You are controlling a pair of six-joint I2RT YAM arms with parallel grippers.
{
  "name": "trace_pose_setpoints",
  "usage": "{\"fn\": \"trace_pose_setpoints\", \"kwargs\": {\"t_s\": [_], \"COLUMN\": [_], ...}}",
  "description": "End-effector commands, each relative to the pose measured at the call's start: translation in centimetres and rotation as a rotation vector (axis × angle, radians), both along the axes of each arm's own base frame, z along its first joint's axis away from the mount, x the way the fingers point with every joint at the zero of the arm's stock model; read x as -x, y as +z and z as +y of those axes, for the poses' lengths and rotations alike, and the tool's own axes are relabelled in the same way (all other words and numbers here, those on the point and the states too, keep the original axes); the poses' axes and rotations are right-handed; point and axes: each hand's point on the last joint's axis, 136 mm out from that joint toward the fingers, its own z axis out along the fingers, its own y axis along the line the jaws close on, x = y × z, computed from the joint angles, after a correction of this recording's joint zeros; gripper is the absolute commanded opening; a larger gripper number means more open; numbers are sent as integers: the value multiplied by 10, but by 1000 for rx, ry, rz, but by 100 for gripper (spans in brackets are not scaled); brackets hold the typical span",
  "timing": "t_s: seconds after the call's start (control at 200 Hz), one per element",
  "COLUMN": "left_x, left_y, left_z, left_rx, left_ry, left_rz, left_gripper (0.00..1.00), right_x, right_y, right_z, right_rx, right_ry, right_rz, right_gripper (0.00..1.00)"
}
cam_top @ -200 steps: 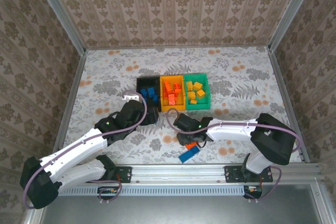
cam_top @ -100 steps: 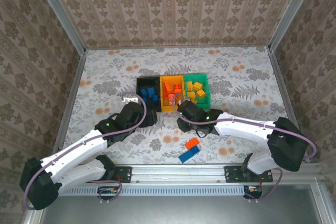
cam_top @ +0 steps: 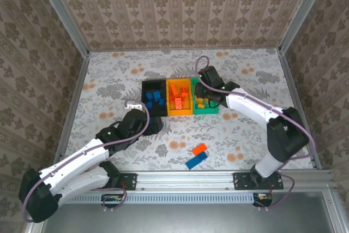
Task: Sort the legos into containers by color
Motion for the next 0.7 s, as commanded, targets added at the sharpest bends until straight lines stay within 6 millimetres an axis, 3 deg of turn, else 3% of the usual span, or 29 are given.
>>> {"fn": "trace_pose_setpoints", "kwargs": {"t_s": [0.0, 0.065, 0.155, 0.215, 0.42, 0.535, 0.695], "left_x": [4, 5, 6, 7, 7, 8, 6], "left_y": [-1, 0, 2, 4, 6, 3, -15], "left_z": [1, 3, 2, 3, 1, -3, -18], "left_rx": [34, 37, 46, 49, 53, 46, 12], "left_ry": [8, 7, -5, -7, -21, -45, -94], "left_rz": [12, 9, -1, -9, -13, -3, 54], "left_gripper": [100, 100, 100, 100, 100, 100, 99], "right_x": [-16, -23, -26, -25, 10, 44, 82], "right_y": [-11, -13, -2, 9, 38, 36, 30], "right_z": [-6, -6, -5, -5, -6, -6, -11], "right_rx": [36, 32, 24, 10, -60, -72, -85], "right_ry": [-34, -46, -44, -43, -3, 34, 62], "right_rz": [47, 61, 46, 21, -34, -30, -29], "right_gripper": [27, 39, 67, 73, 80, 81, 83]}}
